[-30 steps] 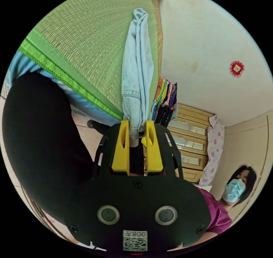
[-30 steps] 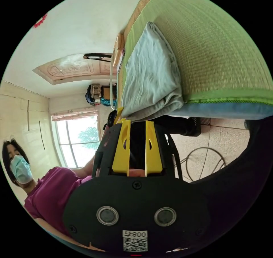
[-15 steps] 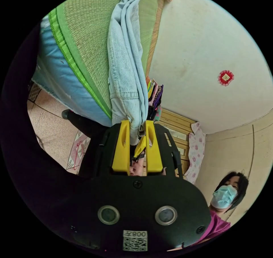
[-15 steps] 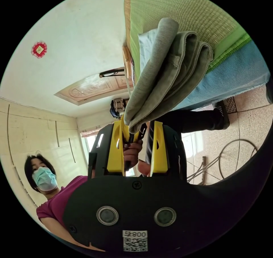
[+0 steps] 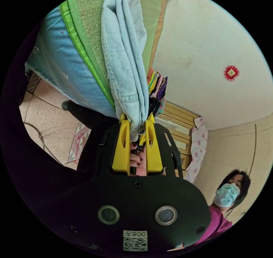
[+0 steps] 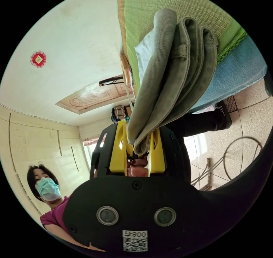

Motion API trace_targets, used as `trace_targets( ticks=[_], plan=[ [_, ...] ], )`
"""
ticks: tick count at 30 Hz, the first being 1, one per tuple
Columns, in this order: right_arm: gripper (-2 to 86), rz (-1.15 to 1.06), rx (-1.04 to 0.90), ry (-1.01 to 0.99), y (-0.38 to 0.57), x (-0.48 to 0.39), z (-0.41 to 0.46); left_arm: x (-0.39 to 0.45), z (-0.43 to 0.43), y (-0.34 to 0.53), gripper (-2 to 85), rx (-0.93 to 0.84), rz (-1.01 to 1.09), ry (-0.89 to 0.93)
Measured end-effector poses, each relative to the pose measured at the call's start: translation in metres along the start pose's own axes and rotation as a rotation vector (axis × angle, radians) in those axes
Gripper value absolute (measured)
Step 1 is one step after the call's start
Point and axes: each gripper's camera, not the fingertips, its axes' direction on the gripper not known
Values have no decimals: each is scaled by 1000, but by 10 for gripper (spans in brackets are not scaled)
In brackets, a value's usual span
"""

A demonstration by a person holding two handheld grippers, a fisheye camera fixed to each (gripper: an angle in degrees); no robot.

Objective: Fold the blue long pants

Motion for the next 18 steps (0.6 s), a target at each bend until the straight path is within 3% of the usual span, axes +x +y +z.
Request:
trace_targets(
  ticks=[9, 18],
  plan=[
    [69, 54, -27, 21, -16, 19, -13, -15, -17, -19, 90, -54, 48, -67],
    [65, 29, -41, 33, -41, -10, -39, -43, -95, -82, 130, 227, 62, -68]
  ],
)
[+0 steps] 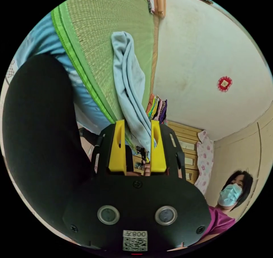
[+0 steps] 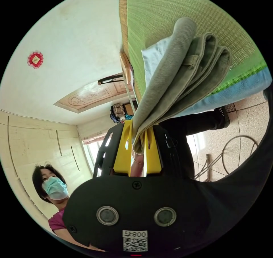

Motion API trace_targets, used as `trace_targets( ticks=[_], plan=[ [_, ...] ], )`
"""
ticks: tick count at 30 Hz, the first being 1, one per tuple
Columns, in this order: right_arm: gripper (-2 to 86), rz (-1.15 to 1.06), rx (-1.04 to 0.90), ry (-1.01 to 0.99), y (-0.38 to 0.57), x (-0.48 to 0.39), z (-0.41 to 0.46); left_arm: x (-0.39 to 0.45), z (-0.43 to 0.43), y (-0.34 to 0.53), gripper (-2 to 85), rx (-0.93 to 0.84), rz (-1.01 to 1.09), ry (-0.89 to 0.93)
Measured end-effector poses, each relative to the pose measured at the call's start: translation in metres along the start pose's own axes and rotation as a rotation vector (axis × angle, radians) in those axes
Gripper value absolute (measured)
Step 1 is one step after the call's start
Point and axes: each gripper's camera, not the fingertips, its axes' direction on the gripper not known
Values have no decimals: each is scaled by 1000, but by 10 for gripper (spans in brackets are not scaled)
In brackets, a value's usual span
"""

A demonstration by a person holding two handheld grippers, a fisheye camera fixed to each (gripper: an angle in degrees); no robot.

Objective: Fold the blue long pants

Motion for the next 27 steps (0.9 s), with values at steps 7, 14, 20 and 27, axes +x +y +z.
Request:
trace_targets(
  ticks=[7, 14, 20, 27],
  plan=[
    [63, -19, -32, 16, -14, -14, -18, -52, 16, -55, 147, 74, -75, 41],
    [61, -7, -48, 17, -18, -9, -45, -84, 53, -97, 143, 99, -101, 46],
    [60, -19, -61, 32, -17, -4, -73, -107, 96, -121, 136, 105, -108, 65],
    [59, -47, -96, 66, -7, 5, -111, -133, 159, -144, 72, 74, -120, 32]
  ],
)
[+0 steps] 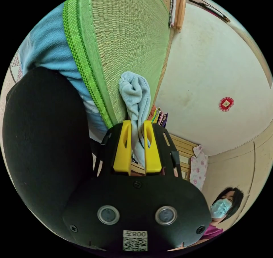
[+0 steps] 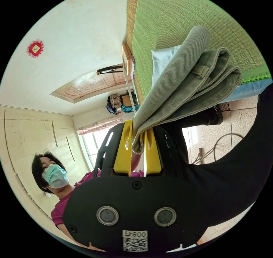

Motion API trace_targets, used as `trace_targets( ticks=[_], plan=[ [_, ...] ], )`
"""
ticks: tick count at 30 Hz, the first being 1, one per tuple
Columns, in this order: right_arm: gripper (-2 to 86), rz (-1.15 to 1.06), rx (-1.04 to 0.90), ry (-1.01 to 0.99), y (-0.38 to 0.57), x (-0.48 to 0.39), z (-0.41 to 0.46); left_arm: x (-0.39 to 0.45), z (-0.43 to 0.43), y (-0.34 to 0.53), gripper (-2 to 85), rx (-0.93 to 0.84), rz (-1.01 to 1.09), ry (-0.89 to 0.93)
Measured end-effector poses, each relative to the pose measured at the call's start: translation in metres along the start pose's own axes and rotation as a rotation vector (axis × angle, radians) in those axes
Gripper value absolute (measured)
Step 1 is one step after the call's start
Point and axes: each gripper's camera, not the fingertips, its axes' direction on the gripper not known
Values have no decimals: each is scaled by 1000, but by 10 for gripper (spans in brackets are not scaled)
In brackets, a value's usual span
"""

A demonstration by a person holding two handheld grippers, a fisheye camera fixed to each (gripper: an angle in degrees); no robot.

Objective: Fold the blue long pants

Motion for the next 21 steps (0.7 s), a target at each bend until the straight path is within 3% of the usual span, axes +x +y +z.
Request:
trace_targets(
  ticks=[12, 21],
  plan=[
    [56, -89, 68, -54, 39, 16, -106, 19, 159, -3, 43, -50, 157, -16],
    [52, -295, 183, -53, 40, -28, -234, 110, 391, -42, 40, -175, 375, -2]
  ],
)
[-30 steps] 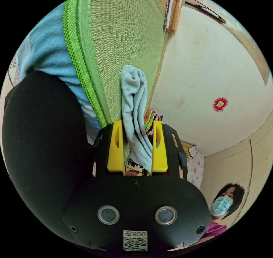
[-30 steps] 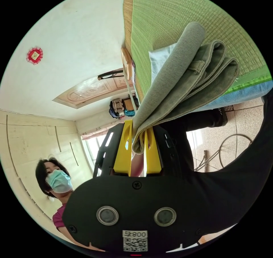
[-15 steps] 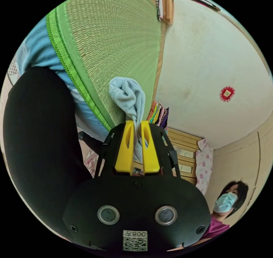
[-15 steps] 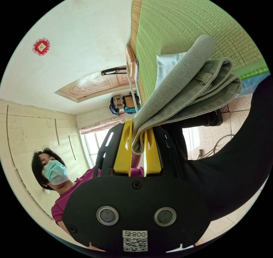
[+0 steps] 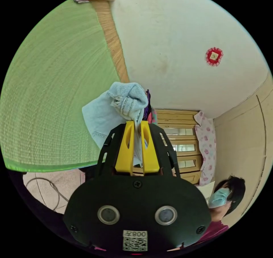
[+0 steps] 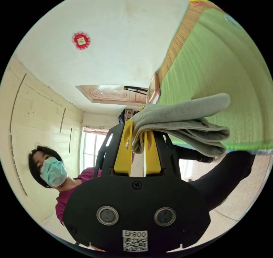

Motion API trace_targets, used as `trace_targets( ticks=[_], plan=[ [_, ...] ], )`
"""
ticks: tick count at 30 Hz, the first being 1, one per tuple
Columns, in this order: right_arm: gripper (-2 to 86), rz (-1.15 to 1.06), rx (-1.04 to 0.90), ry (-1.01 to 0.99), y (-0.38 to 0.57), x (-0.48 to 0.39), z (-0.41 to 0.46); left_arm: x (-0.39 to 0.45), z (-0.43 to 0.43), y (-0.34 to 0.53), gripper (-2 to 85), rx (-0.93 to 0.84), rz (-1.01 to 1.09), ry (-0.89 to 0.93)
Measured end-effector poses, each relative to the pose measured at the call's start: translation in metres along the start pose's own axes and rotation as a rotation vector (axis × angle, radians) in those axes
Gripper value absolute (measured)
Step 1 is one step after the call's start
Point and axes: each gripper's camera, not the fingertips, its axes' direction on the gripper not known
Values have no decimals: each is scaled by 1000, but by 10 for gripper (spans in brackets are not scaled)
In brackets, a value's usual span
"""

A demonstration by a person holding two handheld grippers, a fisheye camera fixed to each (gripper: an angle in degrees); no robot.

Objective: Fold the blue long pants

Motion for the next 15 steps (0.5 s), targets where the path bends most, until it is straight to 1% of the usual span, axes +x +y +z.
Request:
trace_targets(
  ticks=[4, 5, 6, 8, 9, 11, 12, 14, 15],
  plan=[
    [51, -137, 72, 48, -28, -46, -72, 54, 152, -58, 39, -60, 127, 44],
    [50, -186, 102, 67, -37, -65, -99, 73, 199, -73, 39, -79, 167, 67],
    [50, -242, 132, 91, -45, -87, -129, 83, 224, -80, 39, -90, 189, 82],
    [50, -327, 186, 133, -51, -122, -176, 128, 327, -101, 40, -130, 273, 151],
    [51, -384, 225, 165, -51, -145, -208, 140, 353, -105, 41, -144, 299, 168],
    [52, -469, 302, 222, -43, -176, -257, 185, 459, -112, 42, -209, 403, 241],
    [52, -516, 354, 255, -33, -192, -288, 194, 486, -112, 42, -227, 428, 257],
    [53, -566, 427, 298, -13, -204, -333, 215, 590, -104, 42, -309, 516, 301],
    [53, -578, 468, 323, 2, -203, -359, 215, 615, -102, 42, -329, 533, 305]
  ],
)
